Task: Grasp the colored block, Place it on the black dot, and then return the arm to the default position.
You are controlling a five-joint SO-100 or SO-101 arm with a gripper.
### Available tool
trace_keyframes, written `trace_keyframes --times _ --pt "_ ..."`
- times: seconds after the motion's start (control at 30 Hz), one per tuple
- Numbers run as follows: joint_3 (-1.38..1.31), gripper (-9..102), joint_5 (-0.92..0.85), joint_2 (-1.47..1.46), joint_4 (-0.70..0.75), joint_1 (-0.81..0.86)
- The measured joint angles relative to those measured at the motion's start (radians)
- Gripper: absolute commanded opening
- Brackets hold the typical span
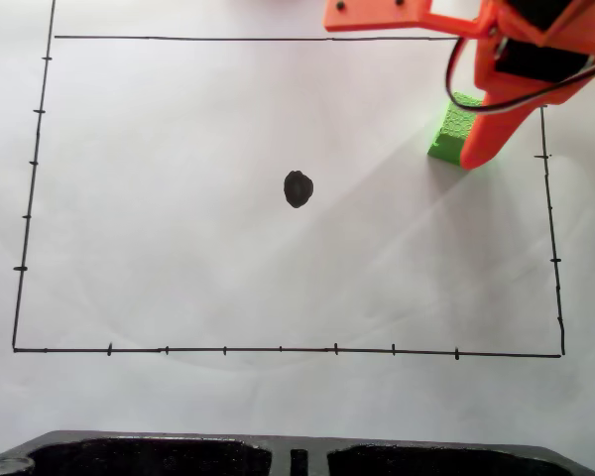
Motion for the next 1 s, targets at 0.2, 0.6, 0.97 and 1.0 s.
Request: trace_keyframes --times 0.2,0.6,0.97,1.0 --pt "-0.018 33 0.000 -0.055 -0.005 -0.002" --pt "-0.089 32 0.000 -0.201 0.005 -0.034" --pt "-0.123 31 -0.008 -0.258 0.012 -0.026" --pt "-0.123 31 -0.011 -0.261 0.012 -0.026"
